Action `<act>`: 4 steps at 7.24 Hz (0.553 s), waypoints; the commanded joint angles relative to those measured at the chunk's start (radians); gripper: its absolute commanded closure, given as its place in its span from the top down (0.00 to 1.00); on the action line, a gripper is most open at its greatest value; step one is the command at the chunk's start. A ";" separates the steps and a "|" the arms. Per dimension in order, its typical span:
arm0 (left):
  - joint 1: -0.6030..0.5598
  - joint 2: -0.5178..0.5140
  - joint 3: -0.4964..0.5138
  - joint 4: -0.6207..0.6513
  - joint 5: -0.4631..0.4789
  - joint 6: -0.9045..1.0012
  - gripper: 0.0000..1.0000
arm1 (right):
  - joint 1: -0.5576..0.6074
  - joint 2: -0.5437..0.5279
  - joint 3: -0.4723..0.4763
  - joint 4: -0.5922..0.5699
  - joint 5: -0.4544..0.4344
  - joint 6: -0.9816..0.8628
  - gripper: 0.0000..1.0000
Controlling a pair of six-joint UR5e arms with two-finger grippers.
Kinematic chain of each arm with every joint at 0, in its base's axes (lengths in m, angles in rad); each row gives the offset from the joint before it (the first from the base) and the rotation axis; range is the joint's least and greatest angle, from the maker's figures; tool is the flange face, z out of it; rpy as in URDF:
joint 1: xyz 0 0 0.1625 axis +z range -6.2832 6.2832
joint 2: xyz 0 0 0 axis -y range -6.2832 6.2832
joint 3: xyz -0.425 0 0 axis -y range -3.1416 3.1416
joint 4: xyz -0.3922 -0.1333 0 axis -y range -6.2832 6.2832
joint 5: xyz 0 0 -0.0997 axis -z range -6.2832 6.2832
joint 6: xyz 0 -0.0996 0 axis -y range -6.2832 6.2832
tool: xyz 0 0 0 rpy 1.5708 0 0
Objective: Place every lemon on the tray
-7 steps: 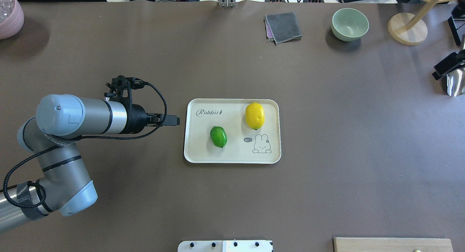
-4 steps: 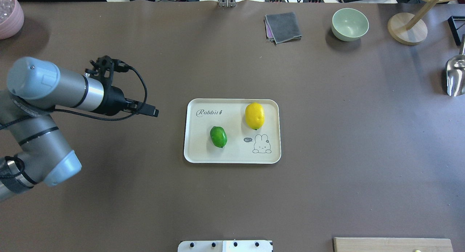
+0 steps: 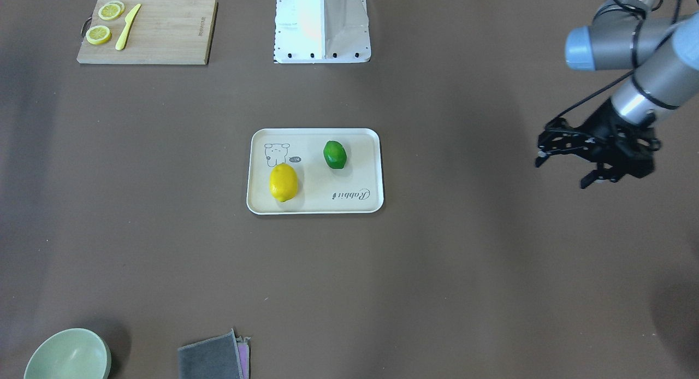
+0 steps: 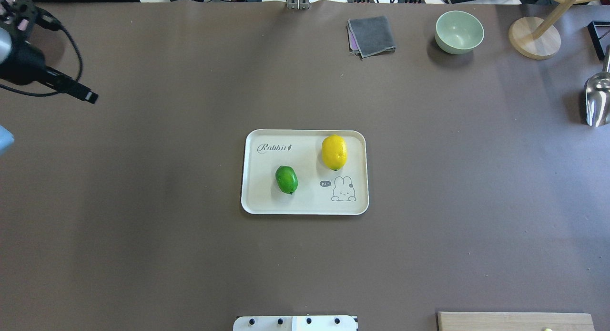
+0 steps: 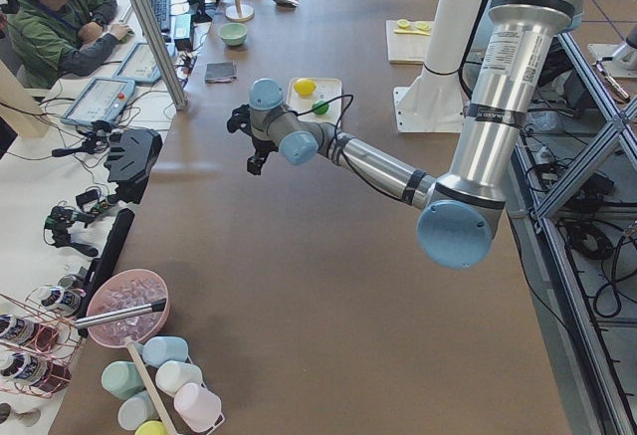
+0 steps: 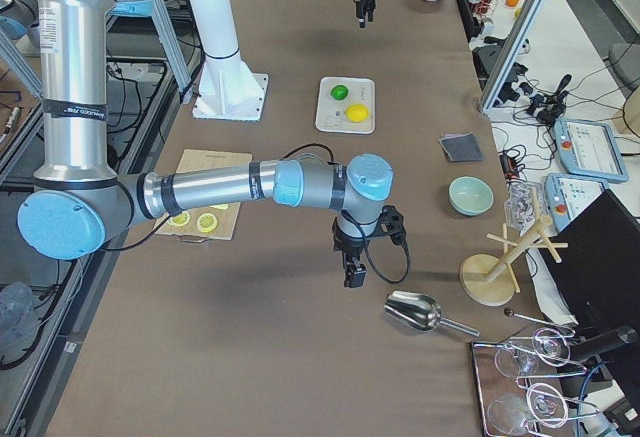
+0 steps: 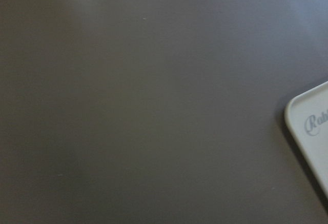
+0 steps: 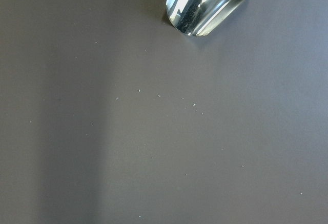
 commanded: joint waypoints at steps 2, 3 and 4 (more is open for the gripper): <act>-0.358 0.021 0.043 0.423 -0.102 0.510 0.99 | 0.001 -0.004 -0.005 -0.001 0.002 0.000 1.00; -0.365 0.066 0.066 0.441 -0.055 0.503 0.99 | 0.001 -0.006 -0.005 -0.001 0.002 0.000 1.00; -0.365 0.096 0.092 0.427 0.075 0.501 0.99 | 0.001 -0.007 -0.003 0.001 0.002 0.000 1.00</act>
